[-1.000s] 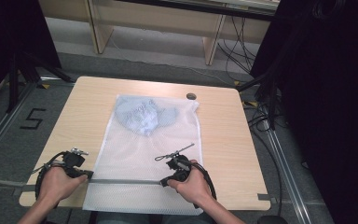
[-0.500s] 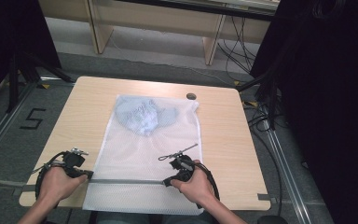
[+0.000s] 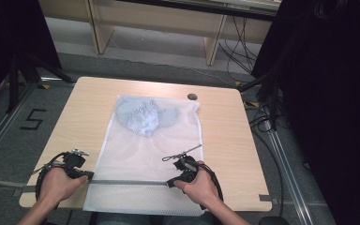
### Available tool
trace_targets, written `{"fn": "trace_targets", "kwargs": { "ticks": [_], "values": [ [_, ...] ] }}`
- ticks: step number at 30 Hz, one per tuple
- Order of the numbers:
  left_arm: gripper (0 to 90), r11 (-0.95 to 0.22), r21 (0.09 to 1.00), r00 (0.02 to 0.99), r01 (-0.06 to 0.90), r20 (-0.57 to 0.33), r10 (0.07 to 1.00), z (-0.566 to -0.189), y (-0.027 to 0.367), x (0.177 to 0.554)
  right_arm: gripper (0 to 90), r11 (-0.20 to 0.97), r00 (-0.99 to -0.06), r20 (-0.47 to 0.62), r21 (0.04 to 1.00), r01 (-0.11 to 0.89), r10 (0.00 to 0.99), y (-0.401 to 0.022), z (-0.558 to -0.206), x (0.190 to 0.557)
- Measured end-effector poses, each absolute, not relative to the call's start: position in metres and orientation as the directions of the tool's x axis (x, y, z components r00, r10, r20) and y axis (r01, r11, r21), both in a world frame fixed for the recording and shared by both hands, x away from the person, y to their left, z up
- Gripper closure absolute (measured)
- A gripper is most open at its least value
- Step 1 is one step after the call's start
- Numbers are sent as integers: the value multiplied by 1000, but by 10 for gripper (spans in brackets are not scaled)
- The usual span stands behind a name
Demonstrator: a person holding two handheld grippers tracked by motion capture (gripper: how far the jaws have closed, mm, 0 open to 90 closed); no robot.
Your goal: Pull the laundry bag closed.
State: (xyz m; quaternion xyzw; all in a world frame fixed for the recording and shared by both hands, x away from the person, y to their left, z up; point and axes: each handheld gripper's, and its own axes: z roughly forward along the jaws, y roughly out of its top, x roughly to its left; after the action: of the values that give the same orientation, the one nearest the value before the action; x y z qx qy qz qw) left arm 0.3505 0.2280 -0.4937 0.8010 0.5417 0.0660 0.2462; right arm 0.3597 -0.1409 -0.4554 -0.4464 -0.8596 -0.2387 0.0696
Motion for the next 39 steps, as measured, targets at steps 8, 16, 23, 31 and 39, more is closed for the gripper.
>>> {"fn": "trace_targets", "kwargs": {
  "ticks": [8,16,23,31,39],
  "values": [
    [900,-294,462,405,837,-160,900,-493,228,351,871,495,-595,325,344,798,735,-147,-456,361],
    [900,-290,466,403,836,-163,900,-494,228,350,871,464,-566,343,338,819,750,-148,-456,360],
    [900,-294,464,406,836,-160,900,-493,228,351,871,495,-593,316,341,799,740,-155,-459,361],
    [900,-296,461,404,836,-155,902,-493,228,350,871,489,-587,315,340,804,746,-159,-459,360],
    [900,-296,465,408,834,-160,899,-494,228,351,870,449,-549,344,330,830,762,-161,-457,360]
  ]
}}
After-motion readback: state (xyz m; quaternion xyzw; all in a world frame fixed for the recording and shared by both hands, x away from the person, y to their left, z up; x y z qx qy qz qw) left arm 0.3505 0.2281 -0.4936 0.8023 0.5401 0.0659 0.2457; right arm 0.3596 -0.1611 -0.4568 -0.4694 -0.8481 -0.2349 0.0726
